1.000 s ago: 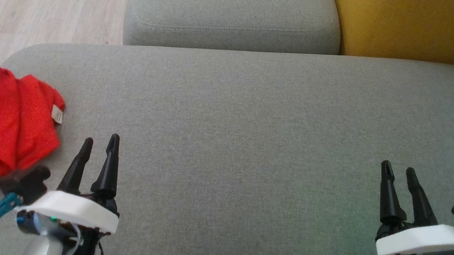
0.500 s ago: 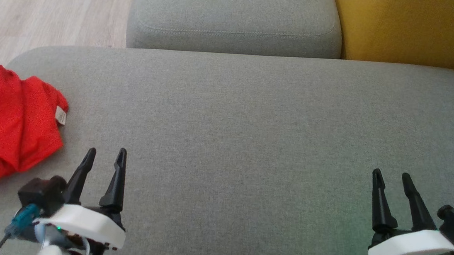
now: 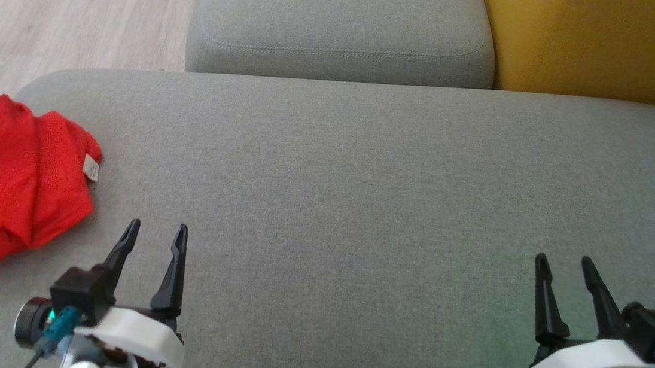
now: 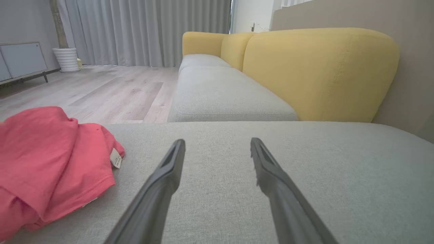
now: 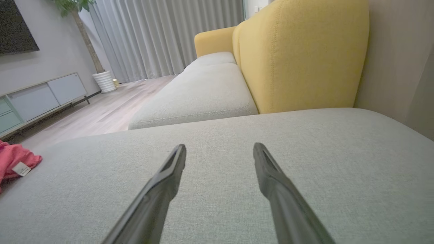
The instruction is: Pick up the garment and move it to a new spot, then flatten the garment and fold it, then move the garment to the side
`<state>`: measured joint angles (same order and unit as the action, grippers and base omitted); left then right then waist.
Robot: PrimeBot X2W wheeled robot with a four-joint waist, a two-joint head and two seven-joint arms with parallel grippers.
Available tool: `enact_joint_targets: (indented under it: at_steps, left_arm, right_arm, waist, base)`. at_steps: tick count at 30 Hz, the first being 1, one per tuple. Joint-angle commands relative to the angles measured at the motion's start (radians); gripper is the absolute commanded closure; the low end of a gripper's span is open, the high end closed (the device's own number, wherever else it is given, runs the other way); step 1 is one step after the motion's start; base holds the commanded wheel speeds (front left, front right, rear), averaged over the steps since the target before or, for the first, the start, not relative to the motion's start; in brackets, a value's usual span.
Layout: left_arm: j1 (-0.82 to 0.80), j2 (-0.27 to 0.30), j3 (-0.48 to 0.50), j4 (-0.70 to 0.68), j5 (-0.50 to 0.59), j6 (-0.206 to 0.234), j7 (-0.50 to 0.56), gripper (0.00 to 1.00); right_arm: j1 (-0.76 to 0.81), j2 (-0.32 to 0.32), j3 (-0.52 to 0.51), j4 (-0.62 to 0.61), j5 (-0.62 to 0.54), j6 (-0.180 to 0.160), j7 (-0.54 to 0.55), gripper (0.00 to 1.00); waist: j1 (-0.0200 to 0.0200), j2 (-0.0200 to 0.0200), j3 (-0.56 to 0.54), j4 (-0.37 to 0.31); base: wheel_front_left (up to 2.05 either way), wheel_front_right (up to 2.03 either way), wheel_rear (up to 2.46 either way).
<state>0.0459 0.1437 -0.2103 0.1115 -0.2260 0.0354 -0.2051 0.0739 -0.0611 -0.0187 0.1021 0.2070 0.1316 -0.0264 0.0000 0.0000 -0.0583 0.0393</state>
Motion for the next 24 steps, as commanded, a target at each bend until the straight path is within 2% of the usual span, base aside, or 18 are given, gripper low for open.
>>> enact_joint_targets:
  at_steps: [1,16,24]
  left_arm:
    - [-0.028,0.018,0.028,-0.028,0.031,0.005,-0.015,0.0]
    - [-0.016,0.004,0.028,0.02,0.138,0.015,-0.056,0.0]
    - [-0.018,-0.01,0.048,0.035,0.115,0.012,-0.057,0.0]
  right_arm:
    - [-0.025,-0.002,0.012,-0.036,-0.026,-0.001,-0.014,0.0]
    - [-0.011,0.009,0.006,-0.041,-0.152,-0.001,-0.027,0.0]
    - [-0.012,0.011,-0.003,-0.029,-0.125,-0.001,-0.024,0.0]
  waist:
    - [0.0,0.0,-0.001,0.001]
    - [0.0,0.0,-0.006,0.004]
    - [0.0,0.0,-0.003,0.007]
  base:
    - [0.0,0.0,0.0]
    - [0.0,0.0,0.0]
    - [0.0,0.0,0.0]
